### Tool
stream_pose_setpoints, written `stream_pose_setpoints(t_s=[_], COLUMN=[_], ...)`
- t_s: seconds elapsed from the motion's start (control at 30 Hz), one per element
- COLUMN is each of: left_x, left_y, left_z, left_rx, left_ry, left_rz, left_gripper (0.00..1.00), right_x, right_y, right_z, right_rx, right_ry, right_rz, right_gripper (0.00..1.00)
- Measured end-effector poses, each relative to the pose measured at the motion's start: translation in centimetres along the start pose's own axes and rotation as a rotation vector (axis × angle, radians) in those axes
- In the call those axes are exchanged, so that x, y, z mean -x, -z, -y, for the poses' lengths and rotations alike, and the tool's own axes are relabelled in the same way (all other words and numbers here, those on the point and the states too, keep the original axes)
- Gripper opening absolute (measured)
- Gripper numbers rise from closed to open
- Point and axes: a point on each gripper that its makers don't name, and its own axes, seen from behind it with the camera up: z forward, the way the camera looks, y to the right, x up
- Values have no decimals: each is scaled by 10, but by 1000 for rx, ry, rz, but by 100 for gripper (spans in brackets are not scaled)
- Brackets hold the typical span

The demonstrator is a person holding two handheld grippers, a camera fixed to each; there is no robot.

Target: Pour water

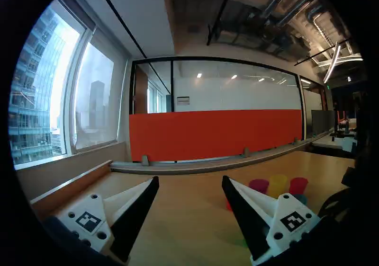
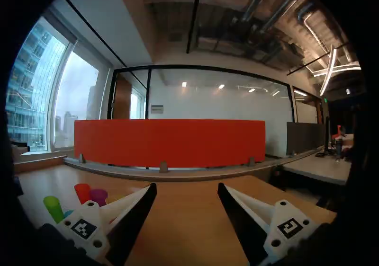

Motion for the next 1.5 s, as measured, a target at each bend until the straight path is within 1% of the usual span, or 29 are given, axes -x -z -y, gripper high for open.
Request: stream_pose_setpoints(t_s=[0.2, 0.4, 0.57, 0.7, 0.87, 1.07, 1.27, 1.5], left_x=[10, 18, 27, 33, 40, 53, 60, 71], left_y=[0, 0, 0, 0, 2, 1, -3, -5], left_z=[1, -3, -6, -5, -1, -3, -3, -1], left_rx=[-19, -28, -42, -62, -84, -84, -90, -94], left_ry=[-12, -13, -18, -25, -11, 19, 18, 16], left_rz=[1, -8, -10, -11, -15, -11, -8, 6], left_gripper=[99, 99, 99, 99, 99, 99, 99, 99], right_x=[0, 3, 5, 6, 6, 9, 11, 5], right_y=[4, 5, 7, 7, 8, 8, 8, 8], right_z=[4, 5, 6, 7, 9, 12, 16, 14], right_rx=[-5, 1, 6, 7, 8, 13, 7, 8], right_ry=[2, 12, 6, 0, 9, 15, 18, 18], right_rz=[-4, 0, 4, 14, 19, 30, 39, 31], right_gripper=[100, 100, 100, 100, 100, 100, 100, 100])
